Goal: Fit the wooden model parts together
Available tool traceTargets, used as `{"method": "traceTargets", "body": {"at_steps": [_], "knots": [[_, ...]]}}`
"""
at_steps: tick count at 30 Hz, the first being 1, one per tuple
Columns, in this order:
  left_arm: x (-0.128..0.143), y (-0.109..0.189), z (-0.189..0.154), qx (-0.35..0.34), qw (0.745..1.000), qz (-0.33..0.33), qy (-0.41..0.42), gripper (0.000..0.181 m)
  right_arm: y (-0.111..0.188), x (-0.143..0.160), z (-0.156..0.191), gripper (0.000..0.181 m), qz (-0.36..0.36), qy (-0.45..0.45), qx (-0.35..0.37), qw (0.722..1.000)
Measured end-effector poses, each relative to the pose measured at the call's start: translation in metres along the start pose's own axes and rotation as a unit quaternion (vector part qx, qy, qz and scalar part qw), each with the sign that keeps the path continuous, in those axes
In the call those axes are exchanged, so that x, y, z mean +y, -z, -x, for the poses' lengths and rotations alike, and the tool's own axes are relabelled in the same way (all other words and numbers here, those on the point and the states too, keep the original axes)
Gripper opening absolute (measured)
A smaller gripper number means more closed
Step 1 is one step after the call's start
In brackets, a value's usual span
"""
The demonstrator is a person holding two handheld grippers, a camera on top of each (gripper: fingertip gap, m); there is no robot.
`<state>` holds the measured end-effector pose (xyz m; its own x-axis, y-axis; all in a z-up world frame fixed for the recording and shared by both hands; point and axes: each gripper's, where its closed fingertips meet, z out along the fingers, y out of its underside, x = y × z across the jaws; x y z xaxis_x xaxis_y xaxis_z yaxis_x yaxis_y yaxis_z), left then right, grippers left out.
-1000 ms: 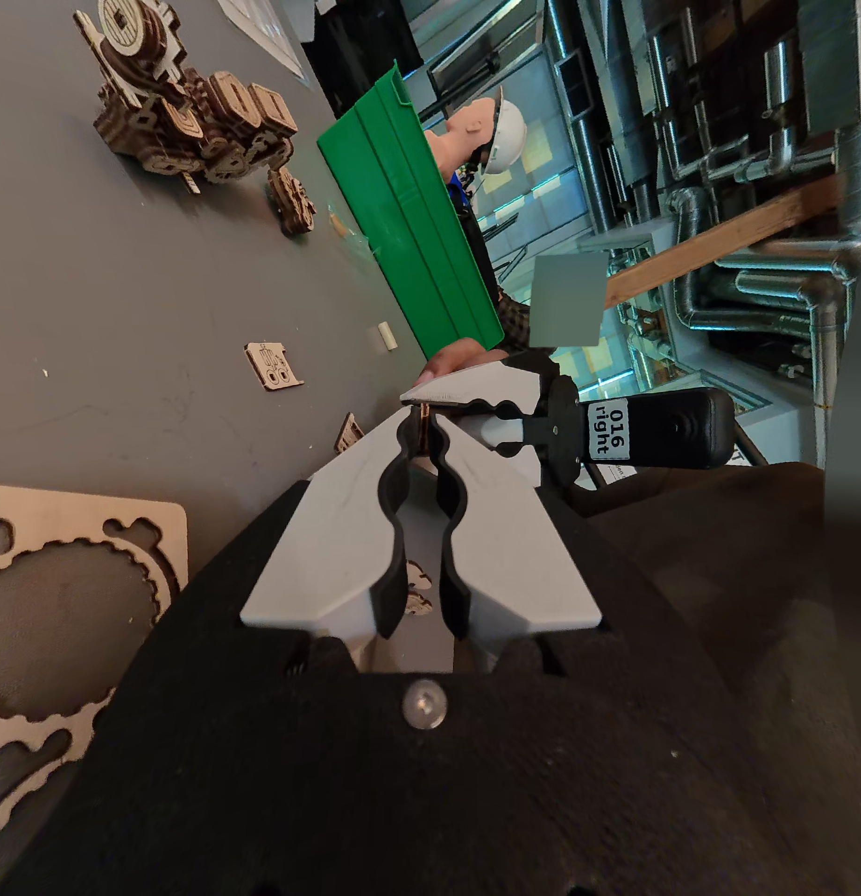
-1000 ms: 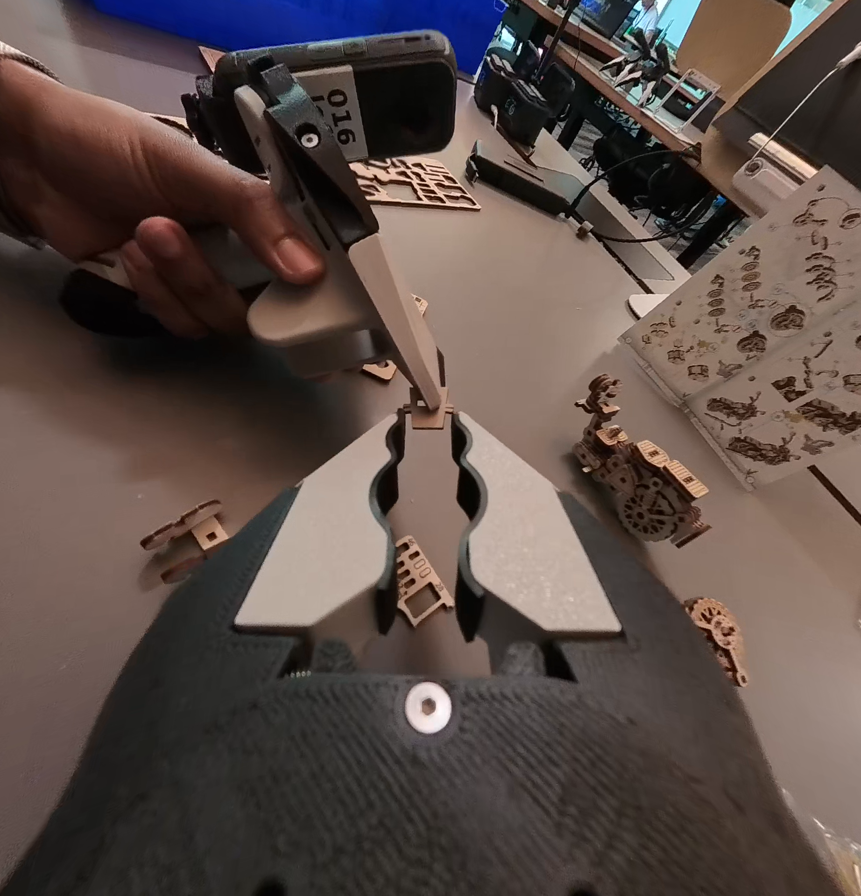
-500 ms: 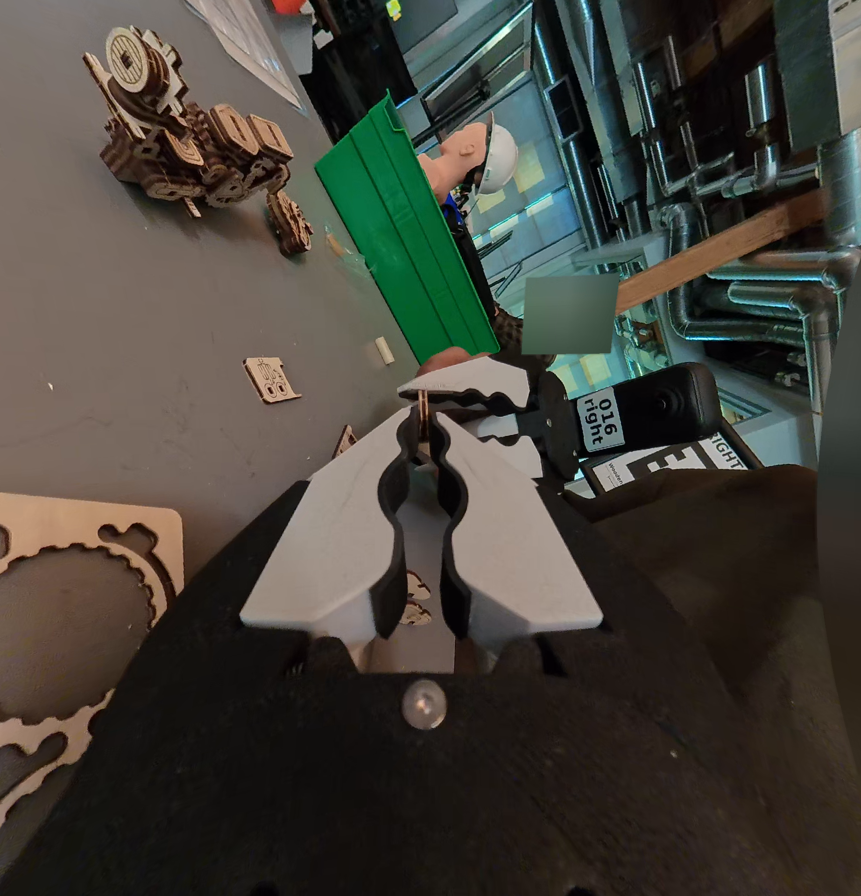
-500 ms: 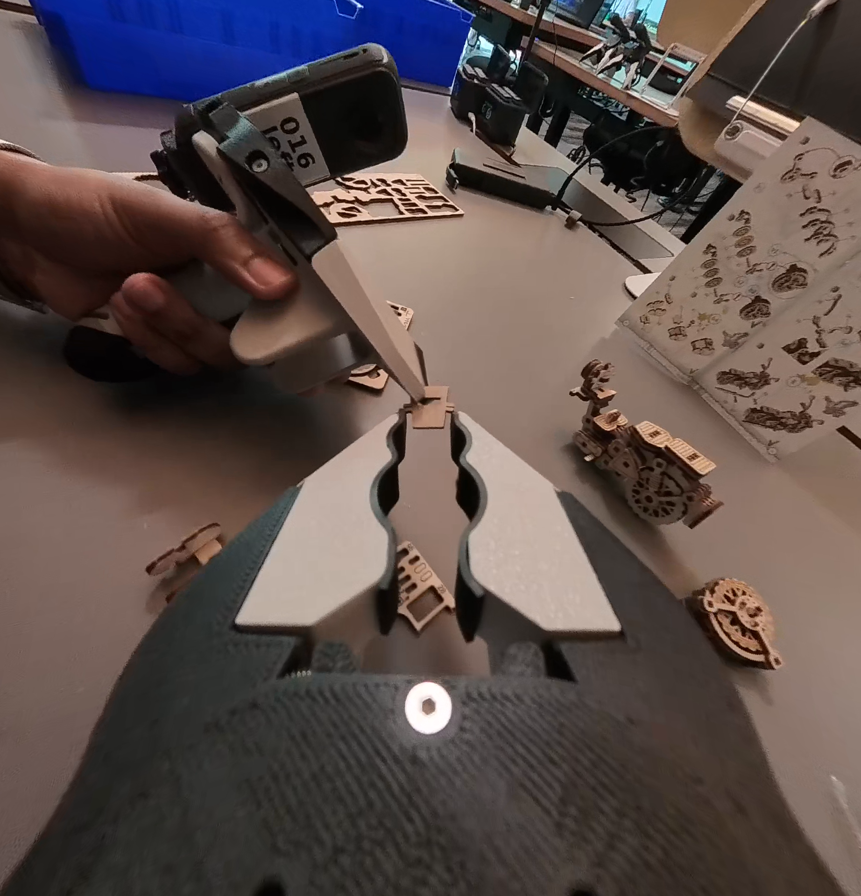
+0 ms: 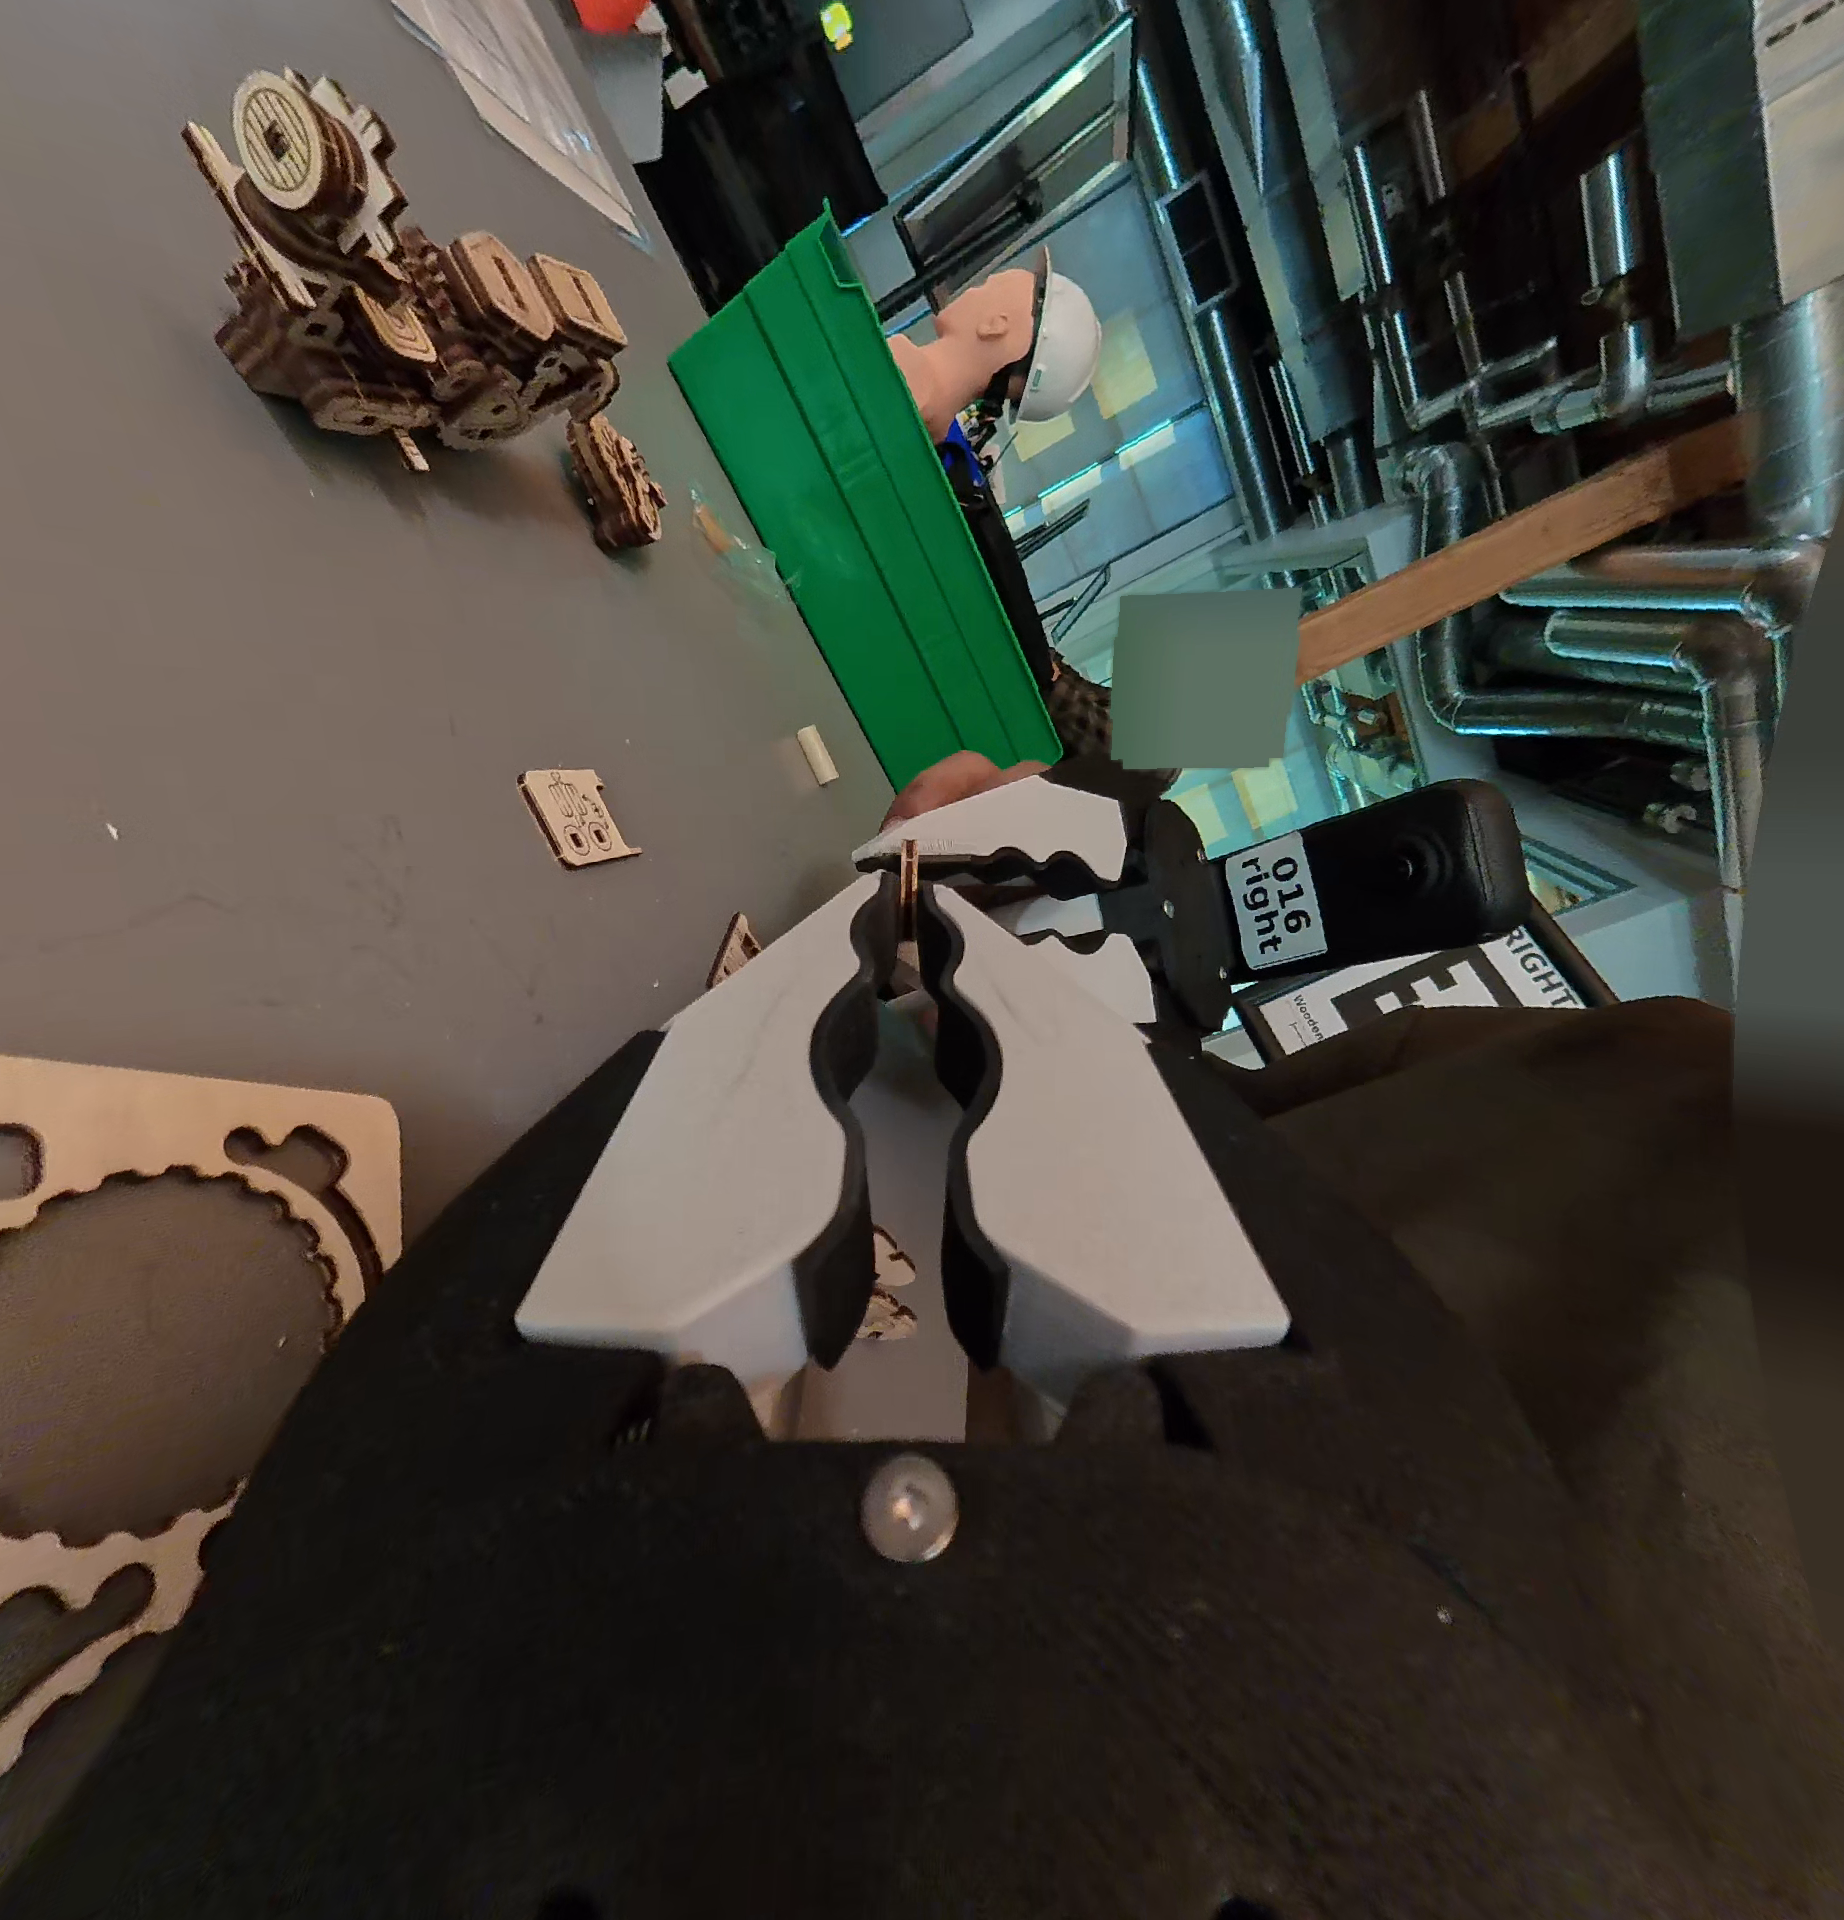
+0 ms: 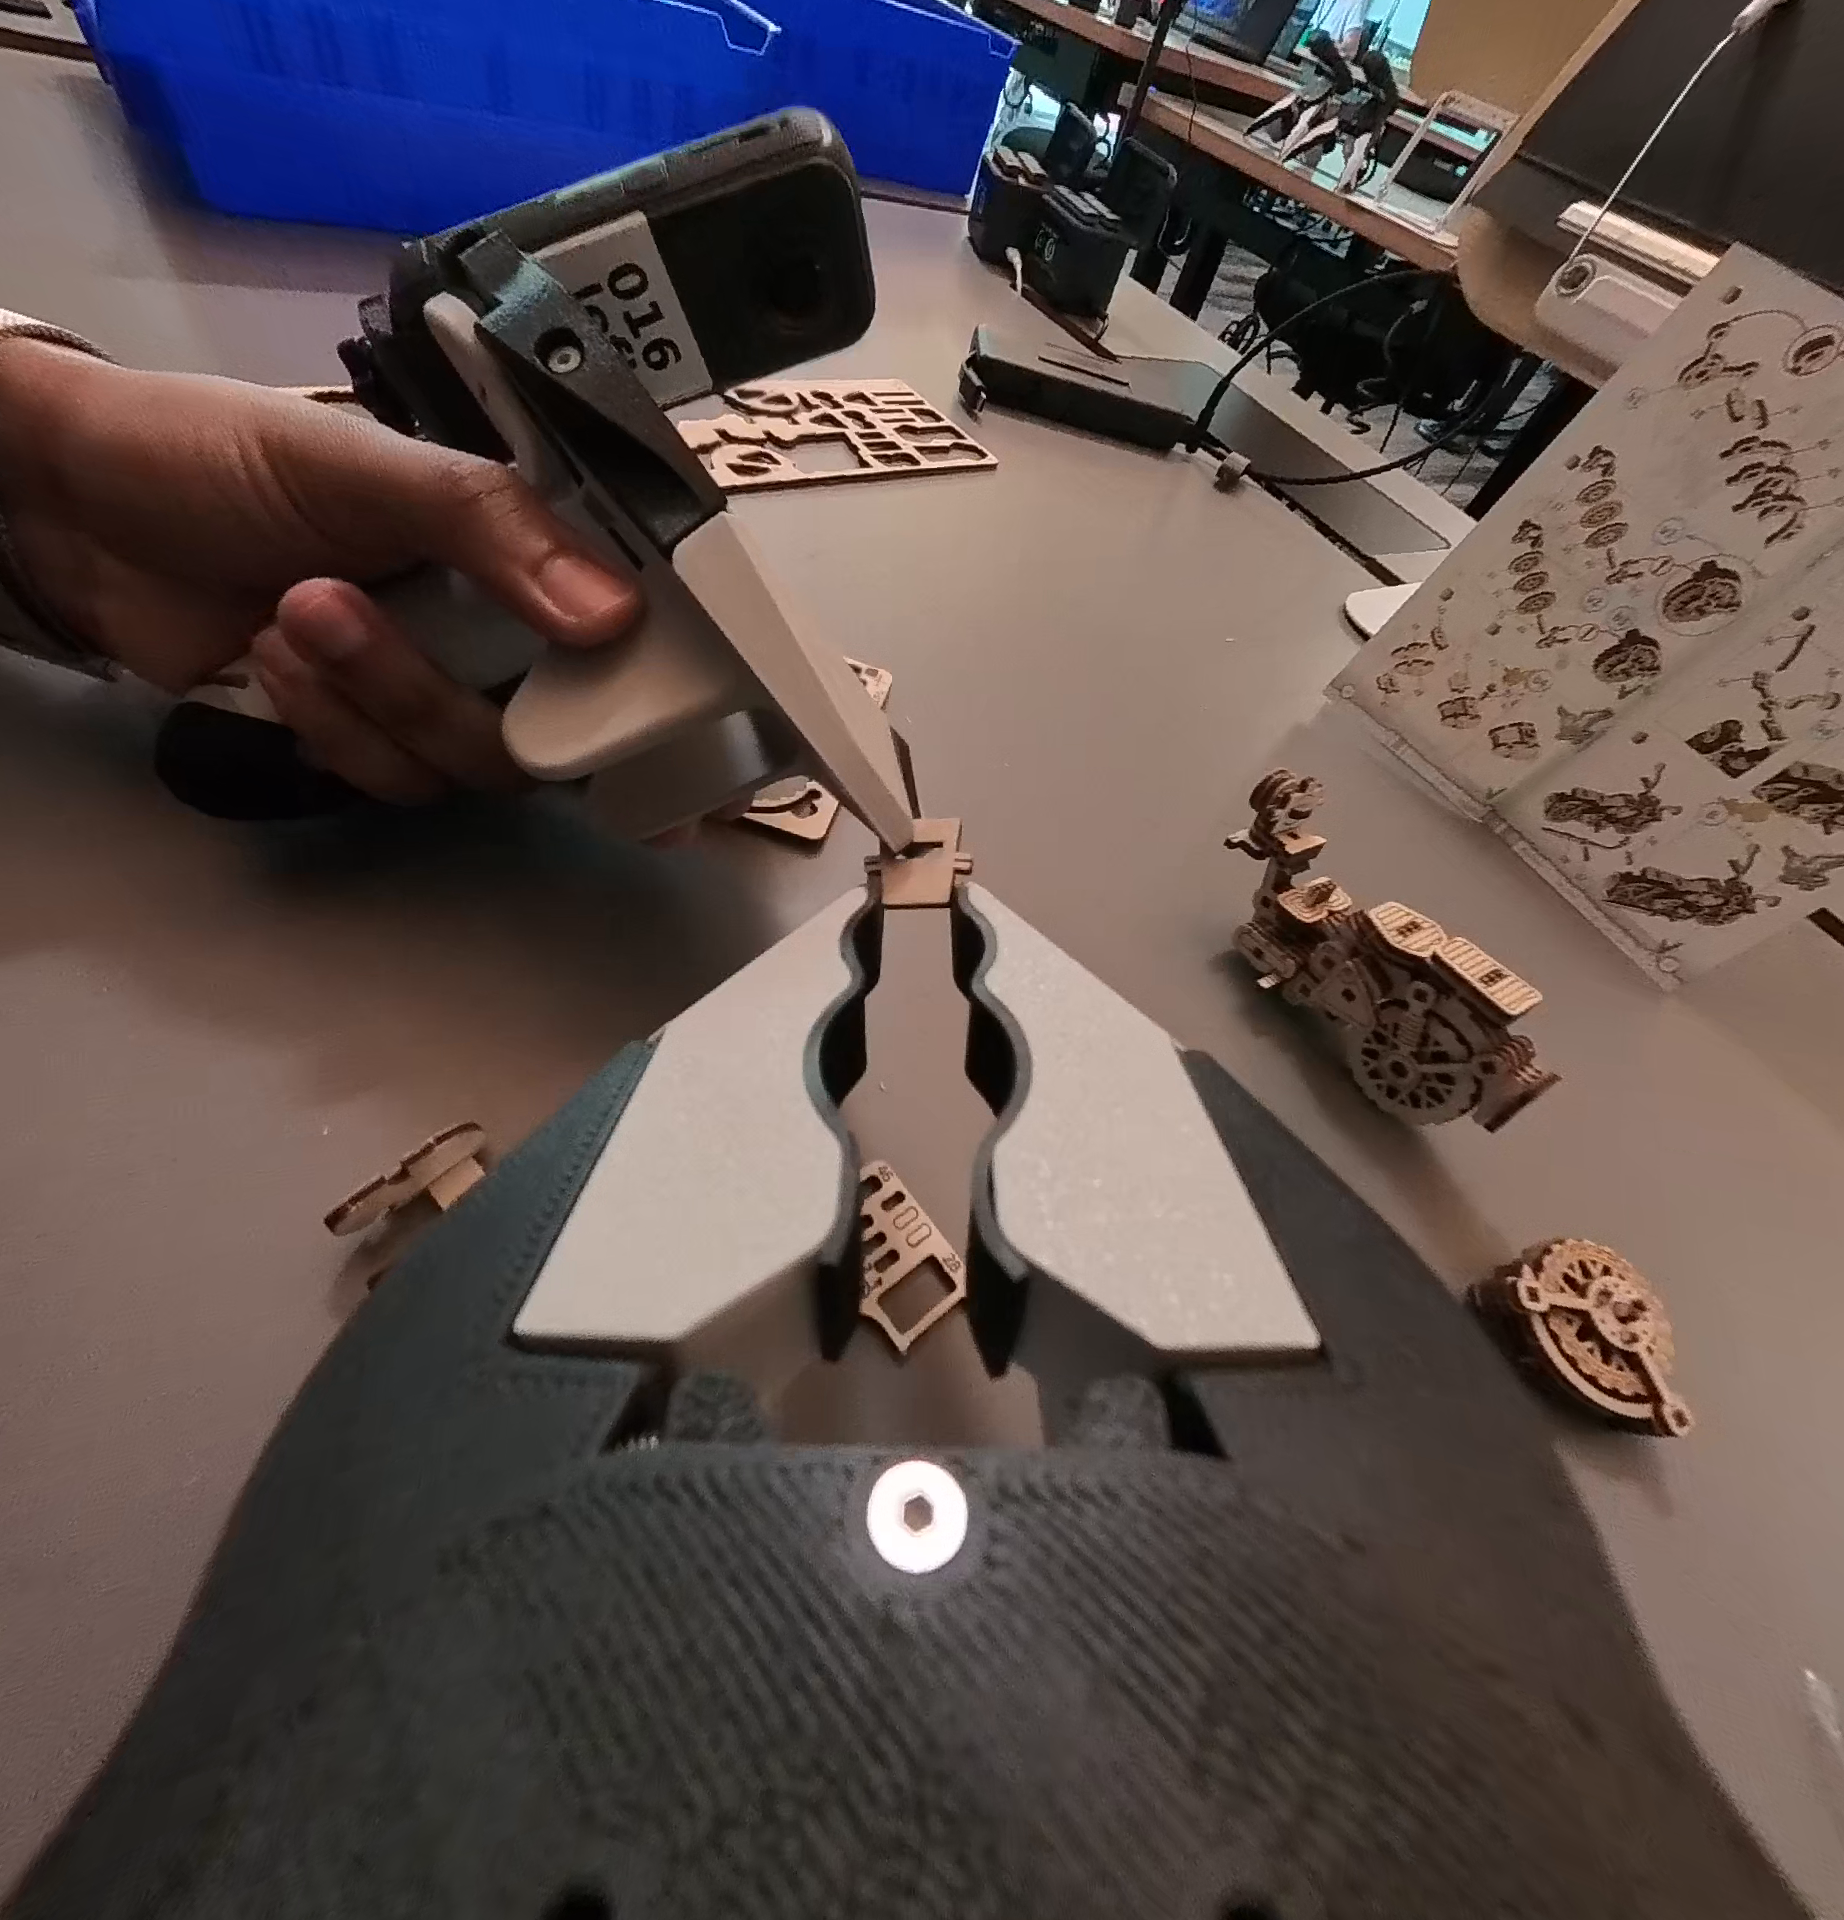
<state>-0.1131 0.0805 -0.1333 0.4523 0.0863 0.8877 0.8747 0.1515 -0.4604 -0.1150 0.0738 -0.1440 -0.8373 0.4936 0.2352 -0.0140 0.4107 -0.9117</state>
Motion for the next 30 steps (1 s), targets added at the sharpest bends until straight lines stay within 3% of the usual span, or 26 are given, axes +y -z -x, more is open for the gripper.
{"method": "traceTargets", "body": {"at_steps": [30], "knots": [[-0.001, 0.0016, 0.0034, 0.0, 1.0, -0.002, 0.022, 0.0, 0.002, -0.0043, -0.0004, 0.011, -0.006, 0.014, 0.006, 1.0]]}}
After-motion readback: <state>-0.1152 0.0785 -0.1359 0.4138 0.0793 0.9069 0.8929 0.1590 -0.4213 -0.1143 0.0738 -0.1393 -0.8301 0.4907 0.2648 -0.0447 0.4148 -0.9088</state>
